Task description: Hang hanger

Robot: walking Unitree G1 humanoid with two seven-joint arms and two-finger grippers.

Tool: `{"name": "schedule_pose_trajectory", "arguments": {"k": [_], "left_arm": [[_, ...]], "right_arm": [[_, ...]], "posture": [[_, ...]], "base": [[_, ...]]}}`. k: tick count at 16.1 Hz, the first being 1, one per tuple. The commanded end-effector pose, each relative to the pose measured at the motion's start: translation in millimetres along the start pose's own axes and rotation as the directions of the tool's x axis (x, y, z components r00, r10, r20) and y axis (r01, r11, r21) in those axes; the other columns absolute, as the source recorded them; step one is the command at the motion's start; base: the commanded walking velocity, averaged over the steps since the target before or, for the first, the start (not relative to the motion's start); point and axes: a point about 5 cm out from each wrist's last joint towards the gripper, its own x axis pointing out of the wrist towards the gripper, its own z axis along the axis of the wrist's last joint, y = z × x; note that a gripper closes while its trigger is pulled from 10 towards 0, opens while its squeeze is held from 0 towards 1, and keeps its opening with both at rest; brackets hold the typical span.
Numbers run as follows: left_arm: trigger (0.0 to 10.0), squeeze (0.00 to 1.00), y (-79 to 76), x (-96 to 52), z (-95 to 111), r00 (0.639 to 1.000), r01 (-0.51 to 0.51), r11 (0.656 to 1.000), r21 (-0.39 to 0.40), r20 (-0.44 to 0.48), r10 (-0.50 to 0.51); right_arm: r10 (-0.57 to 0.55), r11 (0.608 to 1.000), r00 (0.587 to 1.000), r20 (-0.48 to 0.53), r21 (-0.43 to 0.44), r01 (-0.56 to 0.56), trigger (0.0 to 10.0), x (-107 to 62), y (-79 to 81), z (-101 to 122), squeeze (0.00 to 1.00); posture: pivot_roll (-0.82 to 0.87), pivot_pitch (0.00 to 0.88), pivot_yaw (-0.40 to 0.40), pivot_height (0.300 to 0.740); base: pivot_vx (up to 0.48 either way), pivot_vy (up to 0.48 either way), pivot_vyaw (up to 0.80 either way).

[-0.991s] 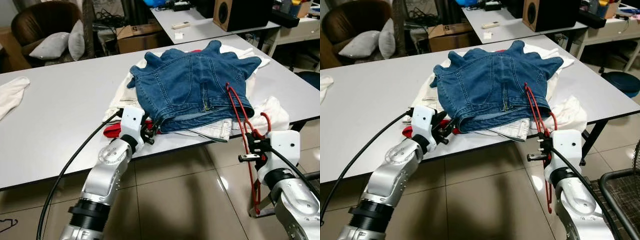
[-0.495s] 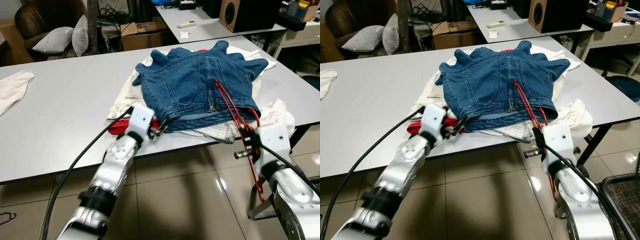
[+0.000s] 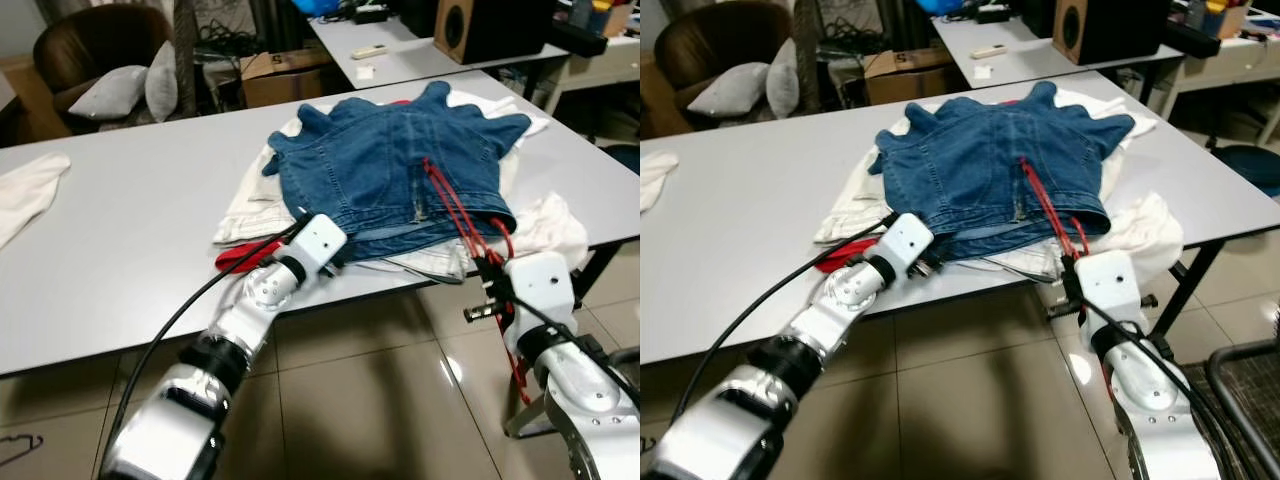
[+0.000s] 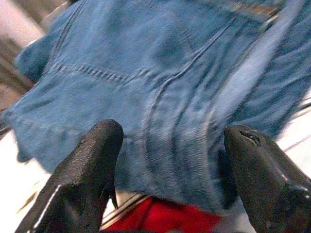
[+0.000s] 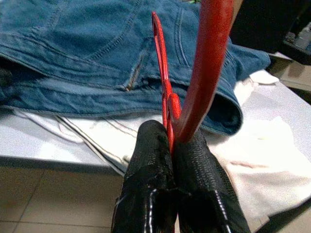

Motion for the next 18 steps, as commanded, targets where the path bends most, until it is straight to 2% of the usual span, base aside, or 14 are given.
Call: {"name": "schedule_pose_trajectory", "arguments": {"k": [1, 3, 4, 8, 12, 17, 18], "left_arm": [[10.0, 0.0, 6.2, 0.3, -3.9, 0.998, -0.051, 0.999, 0.012, -0.029, 0.051], [10.0, 0.0, 9.2, 1.8, -5.0, 0.995, -0.093, 0.996, 0.015, -0.044, 0.093], [0.0, 0.0, 10.2, 3.6, -6.4, 0.992, -0.117, 0.993, -0.008, -0.052, 0.117], [0.0, 0.0, 15.8, 5.4, -5.8, 0.986, -0.158, 0.983, -0.098, -0.06, 0.153], [0.0, 0.0, 17.6, 5.6, -6.9, 0.985, -0.171, 0.979, -0.114, -0.06, 0.165], [0.0, 0.0, 19.3, 3.7, -7.8, 0.989, -0.144, 0.98, -0.136, -0.047, 0.139], [0.0, 0.0, 24.0, 2.0, -7.5, 0.991, -0.135, 0.979, -0.152, -0.032, 0.132]], "right_arm": [[-0.009, 1.0, 0.999, 0.032, -0.004, 0.009, 10.0, -1.4, 1.3, 5.6, 0.0], [-0.015, 1.0, 0.999, 0.029, -0.004, 0.015, 10.0, -2.9, 2.8, 3.9, 0.0], [-0.018, 1.0, 0.999, 0.035, -0.002, 0.018, 10.0, -5.1, 5.2, 4.5, 0.0], [-0.013, 1.0, 0.999, 0.046, -0.013, 0.014, 10.0, -9.7, 4.9, 5.4, 0.0], [-0.005, 1.0, 0.997, 0.071, -0.017, 0.006, 10.0, -13.7, 4.0, 8.3, 0.0], [0.131, 0.991, 0.981, 0.141, -0.037, -0.127, 10.0, -35.3, -5.1, 12.5, 0.0], [0.24, 0.97, 0.958, 0.157, -0.072, -0.232, 10.0, -49.0, -7.6, 14.1, 0.0]], "posture": [[-0.19, 0.0, 0.139, 0.74], [-0.19, 0.0, 0.152, 0.74], [-0.19, 0.0, 0.155, 0.74], [-0.21, 0.0, 0.163, 0.74], [-0.21, 0.0, 0.164, 0.74], [-0.2, 0.0, 0.163, 0.74], [-0.19, 0.0, 0.162, 0.74]], "base": [[0.0, 0.0, 0.0], [0.0, 0.0, 0.0], [0.0, 0.0, 0.0], [0.0, 0.0, 0.0], [0.0, 0.0, 0.0], [0.0, 0.0, 0.0], [0.0, 0.0, 0.0]]}}
